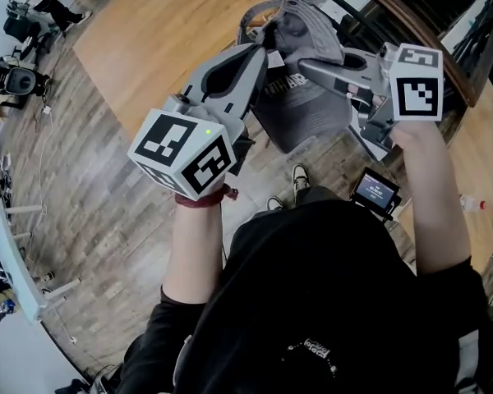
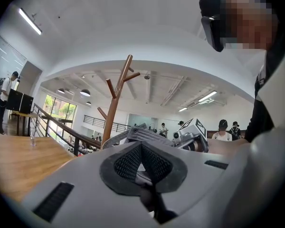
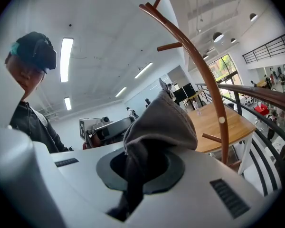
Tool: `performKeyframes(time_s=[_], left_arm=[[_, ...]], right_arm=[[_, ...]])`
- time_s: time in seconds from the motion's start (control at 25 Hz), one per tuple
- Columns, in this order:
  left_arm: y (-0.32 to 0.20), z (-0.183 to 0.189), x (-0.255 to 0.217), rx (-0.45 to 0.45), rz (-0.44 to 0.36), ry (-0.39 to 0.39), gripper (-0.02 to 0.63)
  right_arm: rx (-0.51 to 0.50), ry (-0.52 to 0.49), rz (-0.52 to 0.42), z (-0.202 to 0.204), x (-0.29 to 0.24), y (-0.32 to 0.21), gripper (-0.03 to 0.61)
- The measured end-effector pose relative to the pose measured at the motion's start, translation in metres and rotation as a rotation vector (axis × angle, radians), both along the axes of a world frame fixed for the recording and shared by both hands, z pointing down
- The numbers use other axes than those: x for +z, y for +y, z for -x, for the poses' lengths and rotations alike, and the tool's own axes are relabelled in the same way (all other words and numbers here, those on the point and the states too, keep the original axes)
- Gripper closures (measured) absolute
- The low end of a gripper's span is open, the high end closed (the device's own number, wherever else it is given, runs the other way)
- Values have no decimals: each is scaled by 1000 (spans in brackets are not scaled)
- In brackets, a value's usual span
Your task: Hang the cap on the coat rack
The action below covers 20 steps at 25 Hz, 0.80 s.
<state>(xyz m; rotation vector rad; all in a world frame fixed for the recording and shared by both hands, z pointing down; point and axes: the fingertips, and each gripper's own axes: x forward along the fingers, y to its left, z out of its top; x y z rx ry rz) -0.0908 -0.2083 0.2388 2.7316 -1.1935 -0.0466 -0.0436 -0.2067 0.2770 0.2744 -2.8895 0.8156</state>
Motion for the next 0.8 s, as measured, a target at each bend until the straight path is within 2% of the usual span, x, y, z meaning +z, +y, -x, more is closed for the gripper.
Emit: performKeyframes(time_s=[0.2, 0.48, 0.6, 0.8], left_arm=[[-5, -13, 34, 36, 41, 6, 609], [-14, -10, 33, 50, -3, -4, 609], [-13, -20, 37, 69, -16, -9, 610], [-15, -27, 50, 116, 24, -24, 609]], right_arm=[[21, -19, -2, -14, 29, -1, 558], [27, -15, -36, -16, 28, -6, 558], [20, -26, -22, -19, 37, -5, 558], [36, -44, 54, -26, 53, -8, 558]])
